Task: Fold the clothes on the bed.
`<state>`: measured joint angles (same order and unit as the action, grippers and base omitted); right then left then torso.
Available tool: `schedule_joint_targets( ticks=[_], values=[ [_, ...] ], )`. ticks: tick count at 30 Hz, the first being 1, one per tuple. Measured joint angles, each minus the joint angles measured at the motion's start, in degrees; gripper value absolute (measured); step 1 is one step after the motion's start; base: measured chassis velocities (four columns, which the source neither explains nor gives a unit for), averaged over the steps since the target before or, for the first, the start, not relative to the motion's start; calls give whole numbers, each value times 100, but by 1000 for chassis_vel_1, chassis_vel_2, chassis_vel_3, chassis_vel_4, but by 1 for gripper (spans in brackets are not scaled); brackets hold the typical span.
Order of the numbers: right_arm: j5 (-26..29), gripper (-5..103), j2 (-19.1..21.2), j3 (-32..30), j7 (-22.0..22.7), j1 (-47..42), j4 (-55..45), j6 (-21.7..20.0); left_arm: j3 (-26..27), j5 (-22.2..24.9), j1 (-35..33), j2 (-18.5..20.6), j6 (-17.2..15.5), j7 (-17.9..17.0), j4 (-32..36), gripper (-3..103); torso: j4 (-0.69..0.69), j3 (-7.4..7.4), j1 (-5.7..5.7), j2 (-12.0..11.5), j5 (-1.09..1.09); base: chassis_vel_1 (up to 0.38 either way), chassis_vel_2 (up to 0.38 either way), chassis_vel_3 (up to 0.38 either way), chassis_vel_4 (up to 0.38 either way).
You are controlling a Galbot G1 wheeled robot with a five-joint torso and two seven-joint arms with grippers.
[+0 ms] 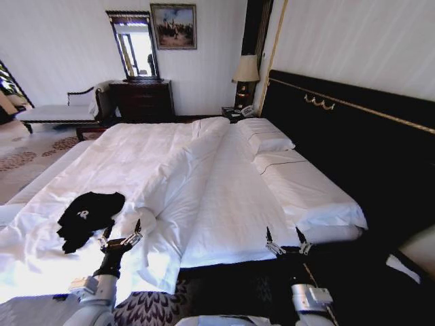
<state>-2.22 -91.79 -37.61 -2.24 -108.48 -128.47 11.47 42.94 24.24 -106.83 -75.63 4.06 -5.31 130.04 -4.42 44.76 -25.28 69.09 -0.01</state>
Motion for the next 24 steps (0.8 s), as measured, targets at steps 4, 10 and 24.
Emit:
schedule_joint_targets(
  ticks=[4,10,24],
  values=[
    [-9,100,1,9,-1,-1,2,0,5,5,-17,-9,7,0,0,100,0,0,0,0,1,49,126,-36,-110],
    [-9,100,20,20,-1,22,40,-2,3,-2,-33,-32,16,2,-24,100,0,0,0,0,0,53,119,-46,-116],
    [-9,100,57,41,5,52,52,-25,-17,-22,-18,-26,-7,1,15,100,0,0,-1,0,1,57,112,-59,-113]
  ],
)
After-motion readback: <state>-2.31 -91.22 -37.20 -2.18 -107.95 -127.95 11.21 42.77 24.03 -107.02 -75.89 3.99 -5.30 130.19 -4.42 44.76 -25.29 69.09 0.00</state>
